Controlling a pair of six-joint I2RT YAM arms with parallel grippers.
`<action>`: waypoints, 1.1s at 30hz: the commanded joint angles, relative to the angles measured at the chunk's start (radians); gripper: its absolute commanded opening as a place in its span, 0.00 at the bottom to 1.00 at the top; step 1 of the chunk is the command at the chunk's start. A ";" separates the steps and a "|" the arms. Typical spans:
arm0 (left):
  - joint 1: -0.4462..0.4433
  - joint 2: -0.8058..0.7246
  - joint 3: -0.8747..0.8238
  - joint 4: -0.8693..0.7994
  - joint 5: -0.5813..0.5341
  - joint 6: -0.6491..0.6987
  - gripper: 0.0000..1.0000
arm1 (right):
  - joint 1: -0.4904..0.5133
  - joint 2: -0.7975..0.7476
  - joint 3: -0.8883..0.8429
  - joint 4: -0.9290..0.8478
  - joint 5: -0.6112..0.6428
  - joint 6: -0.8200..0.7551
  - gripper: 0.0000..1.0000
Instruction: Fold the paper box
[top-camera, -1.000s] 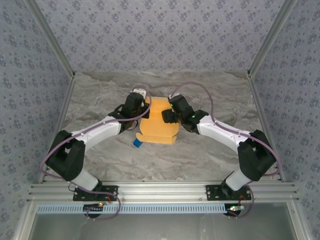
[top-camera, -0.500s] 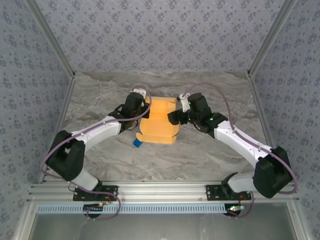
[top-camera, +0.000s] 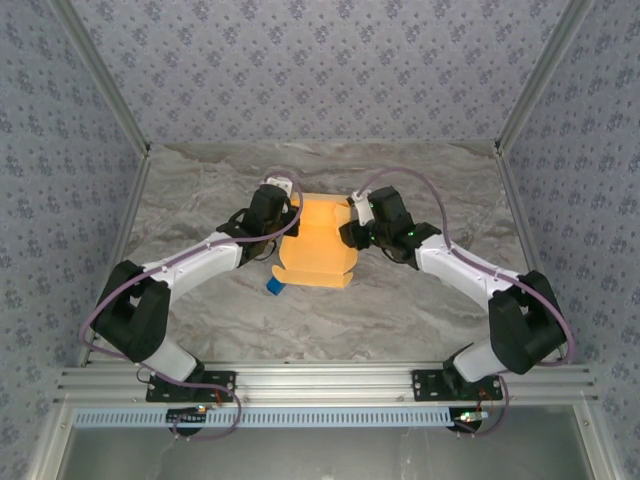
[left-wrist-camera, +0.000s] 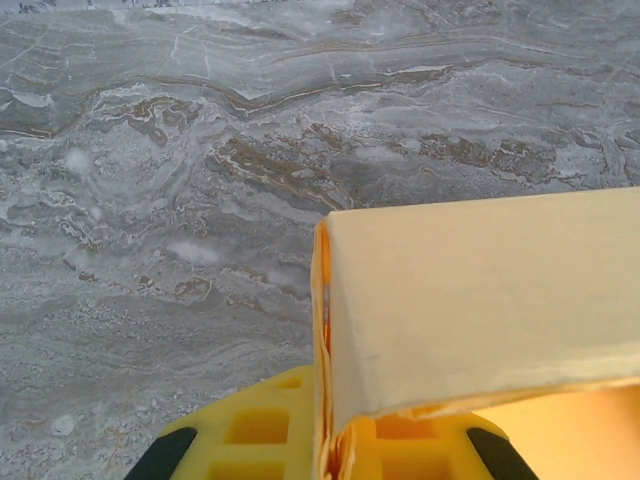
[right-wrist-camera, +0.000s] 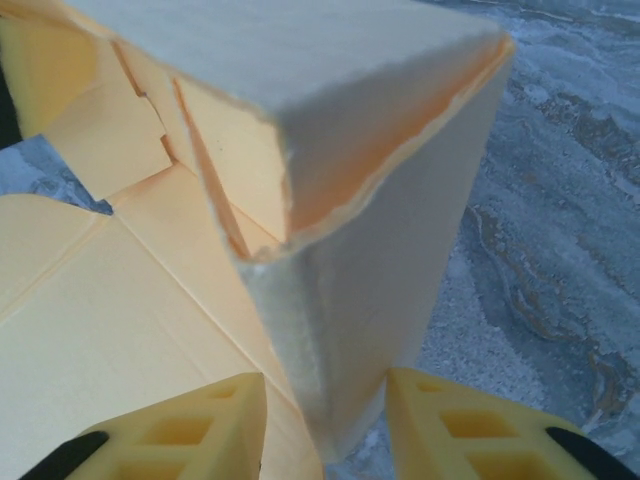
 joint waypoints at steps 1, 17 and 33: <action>-0.002 -0.007 0.037 -0.006 -0.001 0.002 0.00 | 0.023 0.022 0.028 0.028 0.082 0.015 0.33; -0.009 -0.013 0.030 -0.002 0.001 -0.001 0.00 | 0.103 0.113 0.142 -0.136 0.503 0.202 0.23; -0.010 -0.005 0.029 0.002 0.002 -0.005 0.00 | 0.155 0.252 0.330 -0.394 0.768 0.378 0.21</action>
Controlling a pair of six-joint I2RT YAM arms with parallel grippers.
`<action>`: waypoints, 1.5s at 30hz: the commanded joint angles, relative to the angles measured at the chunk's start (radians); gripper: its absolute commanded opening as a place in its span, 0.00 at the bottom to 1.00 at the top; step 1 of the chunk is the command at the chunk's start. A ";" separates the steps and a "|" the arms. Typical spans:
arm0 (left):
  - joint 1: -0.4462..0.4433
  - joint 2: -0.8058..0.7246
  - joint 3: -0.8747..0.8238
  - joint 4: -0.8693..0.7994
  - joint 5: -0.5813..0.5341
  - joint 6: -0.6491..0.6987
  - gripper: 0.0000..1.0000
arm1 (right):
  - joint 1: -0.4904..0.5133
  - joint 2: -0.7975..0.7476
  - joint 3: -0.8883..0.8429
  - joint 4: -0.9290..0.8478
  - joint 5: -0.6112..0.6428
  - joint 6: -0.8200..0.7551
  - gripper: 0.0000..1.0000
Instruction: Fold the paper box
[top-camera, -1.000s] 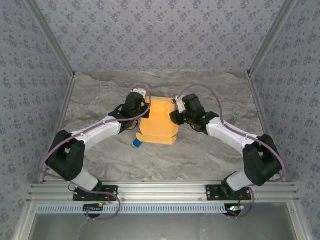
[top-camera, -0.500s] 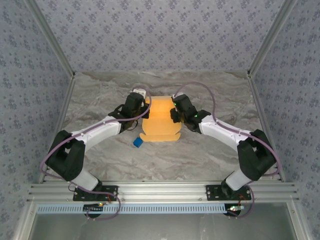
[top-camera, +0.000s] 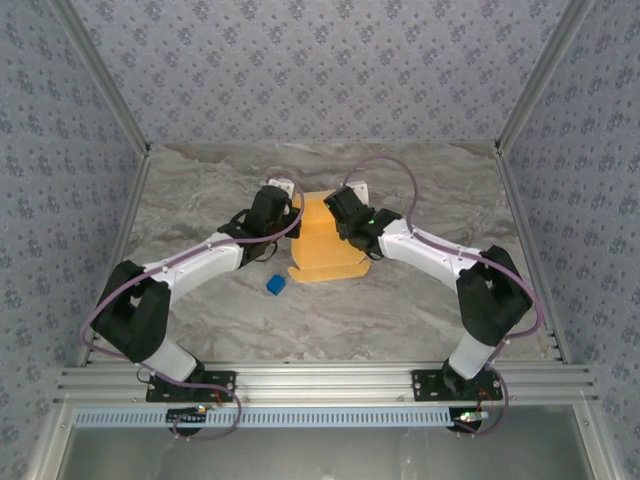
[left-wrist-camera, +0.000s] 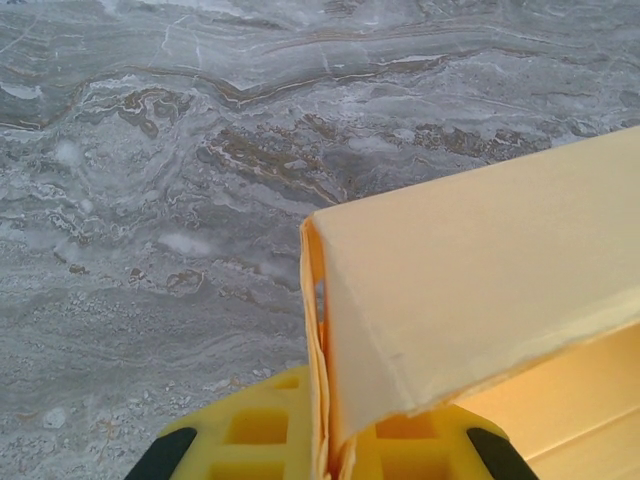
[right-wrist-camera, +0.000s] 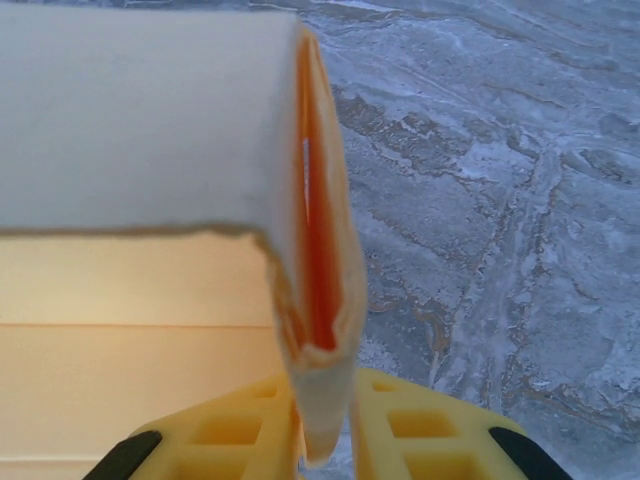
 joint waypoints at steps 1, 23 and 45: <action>-0.003 -0.005 0.028 0.013 0.002 -0.002 0.00 | -0.001 0.034 0.053 -0.120 0.133 0.064 0.21; -0.004 0.001 0.022 0.016 -0.005 -0.010 0.00 | 0.049 0.046 0.079 -0.125 0.139 0.096 0.19; -0.004 -0.012 0.010 0.014 -0.008 -0.008 0.00 | -0.001 0.023 0.049 -0.140 0.171 0.131 0.16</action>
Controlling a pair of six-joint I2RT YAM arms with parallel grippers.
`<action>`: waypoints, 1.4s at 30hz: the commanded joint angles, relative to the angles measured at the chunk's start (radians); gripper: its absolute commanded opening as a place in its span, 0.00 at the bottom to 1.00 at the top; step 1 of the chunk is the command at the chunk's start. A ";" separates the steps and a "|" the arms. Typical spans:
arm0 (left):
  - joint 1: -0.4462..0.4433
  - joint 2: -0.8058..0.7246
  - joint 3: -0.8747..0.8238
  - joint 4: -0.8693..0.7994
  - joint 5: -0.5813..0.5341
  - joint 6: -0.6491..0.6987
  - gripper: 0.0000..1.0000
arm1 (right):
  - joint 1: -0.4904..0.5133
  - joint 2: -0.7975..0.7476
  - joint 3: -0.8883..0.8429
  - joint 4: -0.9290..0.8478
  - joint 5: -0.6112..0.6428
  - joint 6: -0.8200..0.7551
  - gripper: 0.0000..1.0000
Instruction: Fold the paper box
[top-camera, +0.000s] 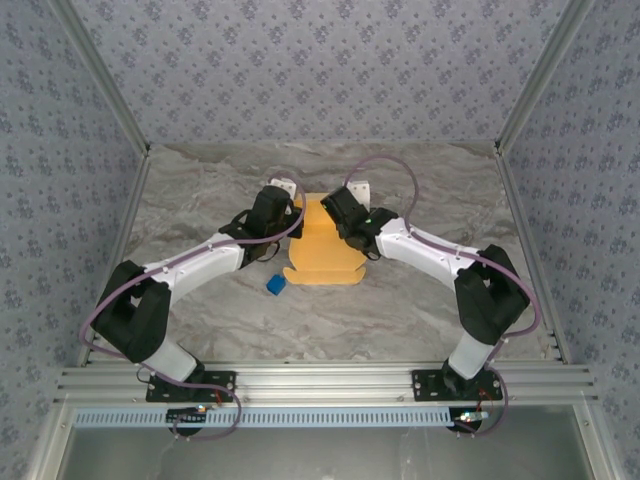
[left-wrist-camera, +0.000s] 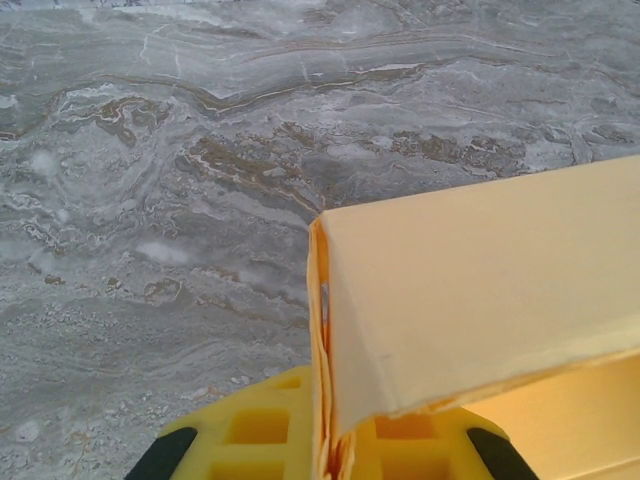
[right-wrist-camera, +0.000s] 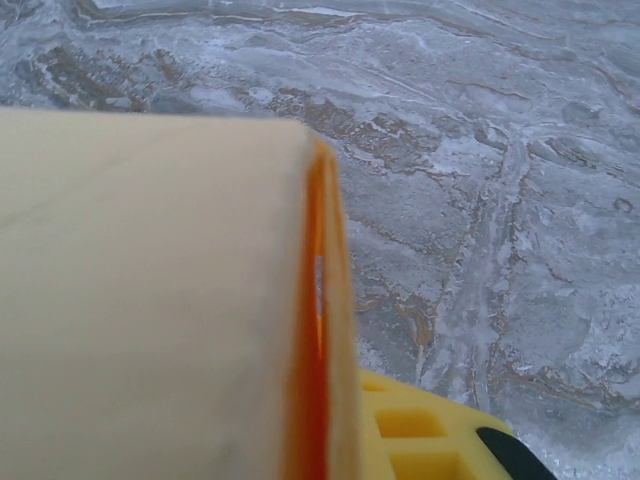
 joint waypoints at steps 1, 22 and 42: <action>0.005 -0.013 0.011 -0.005 -0.024 -0.005 0.00 | -0.013 0.022 0.034 -0.116 0.117 0.061 0.16; 0.006 -0.003 0.016 -0.005 -0.026 -0.003 0.00 | 0.008 -0.028 -0.004 0.010 -0.110 -0.040 0.39; 0.007 0.017 0.027 -0.033 -0.047 0.006 0.00 | 0.003 -0.266 -0.101 0.005 -0.260 -0.156 0.75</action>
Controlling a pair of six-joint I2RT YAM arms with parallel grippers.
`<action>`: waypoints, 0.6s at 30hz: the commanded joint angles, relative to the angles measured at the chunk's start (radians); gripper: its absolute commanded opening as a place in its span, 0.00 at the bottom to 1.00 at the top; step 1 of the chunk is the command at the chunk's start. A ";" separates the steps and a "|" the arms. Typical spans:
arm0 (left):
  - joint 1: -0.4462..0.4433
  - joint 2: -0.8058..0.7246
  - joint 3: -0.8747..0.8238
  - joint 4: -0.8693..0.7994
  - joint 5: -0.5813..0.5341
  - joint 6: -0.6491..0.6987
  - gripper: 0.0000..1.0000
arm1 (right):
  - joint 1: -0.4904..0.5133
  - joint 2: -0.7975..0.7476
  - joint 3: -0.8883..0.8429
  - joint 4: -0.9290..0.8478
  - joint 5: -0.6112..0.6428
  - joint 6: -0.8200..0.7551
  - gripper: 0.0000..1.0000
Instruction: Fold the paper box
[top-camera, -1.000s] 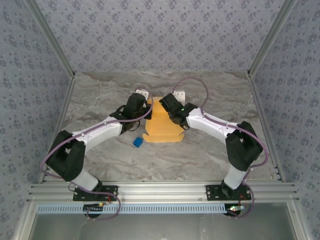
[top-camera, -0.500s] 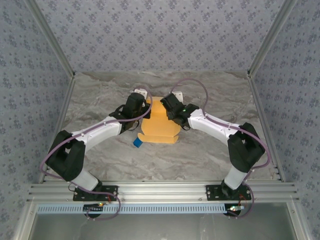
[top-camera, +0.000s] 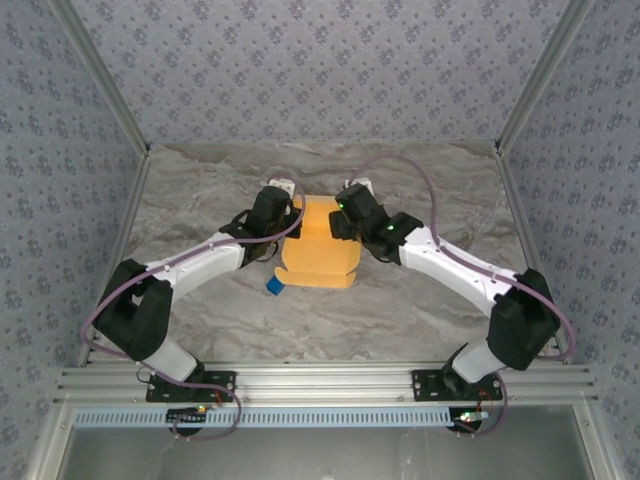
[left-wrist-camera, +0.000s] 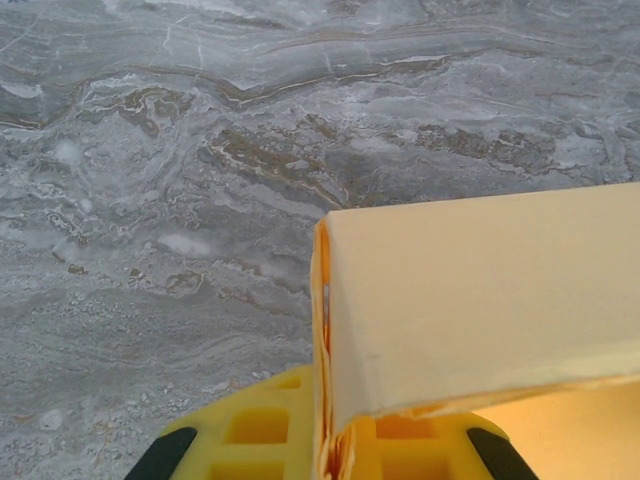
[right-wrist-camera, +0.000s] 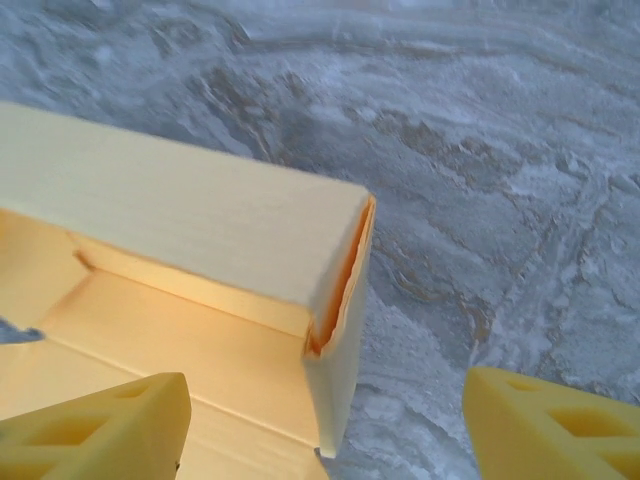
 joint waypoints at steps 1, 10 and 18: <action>0.004 0.004 0.027 -0.021 -0.019 0.009 0.00 | -0.013 -0.063 -0.026 -0.040 -0.052 -0.042 0.75; 0.005 0.005 0.027 -0.038 -0.013 0.013 0.00 | -0.062 -0.085 -0.048 -0.036 -0.134 -0.074 0.75; 0.067 0.074 0.151 -0.291 0.160 0.080 0.00 | -0.078 -0.121 -0.022 -0.098 -0.070 -0.125 0.75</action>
